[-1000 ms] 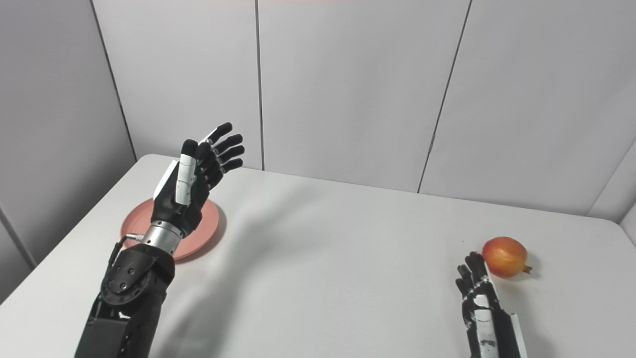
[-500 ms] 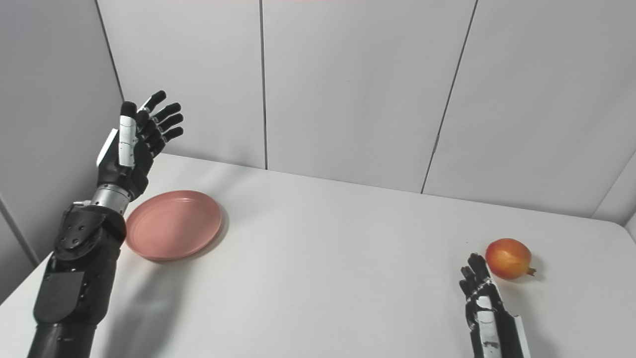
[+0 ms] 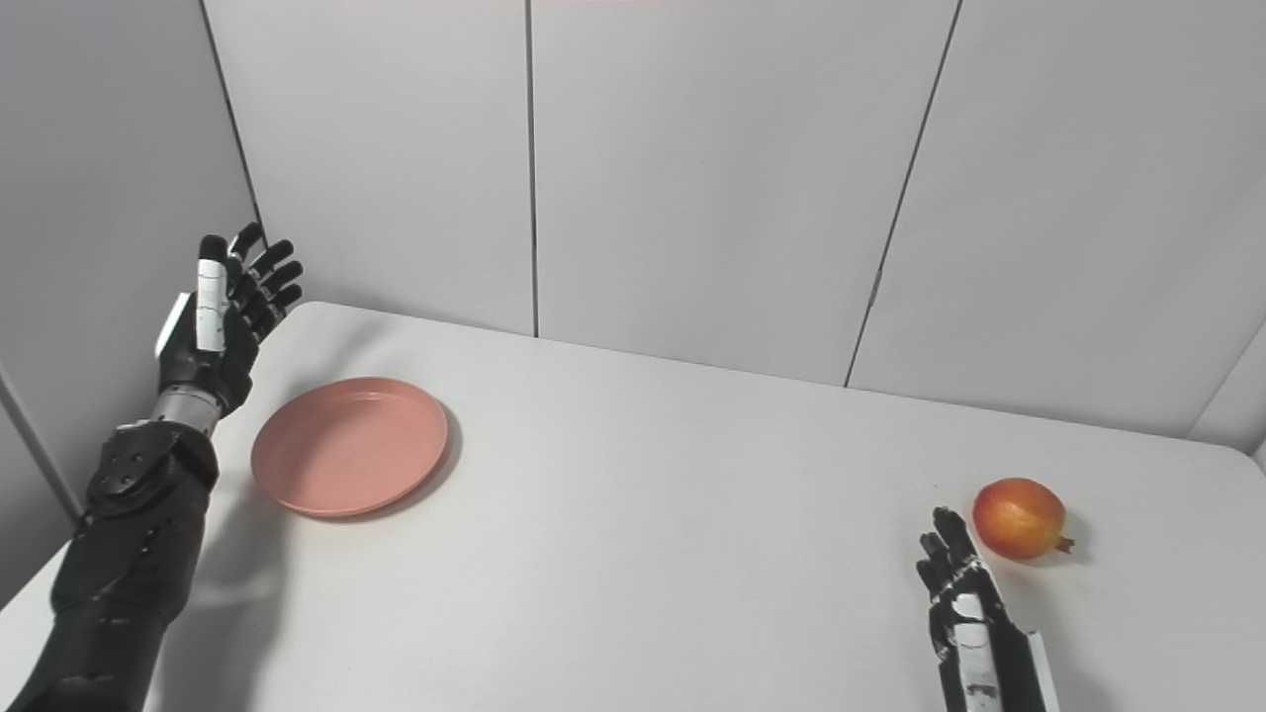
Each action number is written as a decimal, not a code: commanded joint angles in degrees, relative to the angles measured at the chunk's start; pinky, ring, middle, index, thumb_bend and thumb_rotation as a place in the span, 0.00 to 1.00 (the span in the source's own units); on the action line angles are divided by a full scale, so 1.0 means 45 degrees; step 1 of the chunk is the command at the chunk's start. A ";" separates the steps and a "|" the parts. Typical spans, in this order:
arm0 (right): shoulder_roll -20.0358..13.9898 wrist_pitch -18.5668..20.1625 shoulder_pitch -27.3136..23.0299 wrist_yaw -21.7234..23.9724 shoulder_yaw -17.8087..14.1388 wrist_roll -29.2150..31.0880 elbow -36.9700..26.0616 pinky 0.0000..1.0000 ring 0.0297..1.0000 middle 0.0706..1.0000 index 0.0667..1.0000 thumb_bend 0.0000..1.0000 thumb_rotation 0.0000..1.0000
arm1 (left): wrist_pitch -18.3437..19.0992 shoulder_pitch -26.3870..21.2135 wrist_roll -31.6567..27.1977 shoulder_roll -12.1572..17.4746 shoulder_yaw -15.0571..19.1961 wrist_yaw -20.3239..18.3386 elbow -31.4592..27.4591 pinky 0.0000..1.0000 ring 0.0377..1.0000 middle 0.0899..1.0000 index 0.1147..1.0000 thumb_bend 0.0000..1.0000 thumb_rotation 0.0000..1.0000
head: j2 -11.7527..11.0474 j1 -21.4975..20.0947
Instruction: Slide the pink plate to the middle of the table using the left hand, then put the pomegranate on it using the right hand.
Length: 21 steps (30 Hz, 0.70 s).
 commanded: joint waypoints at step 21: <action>-0.0122 0.0005 0.1066 0.0067 -0.0128 -0.0022 0.0690 1.00 0.97 0.96 0.89 0.78 0.84 | -0.2681 -0.1429 0.0166 0.1222 -0.0071 -0.0217 0.4346 0.79 0.84 0.86 0.92 1.00 0.89 | 0.0204 -0.0072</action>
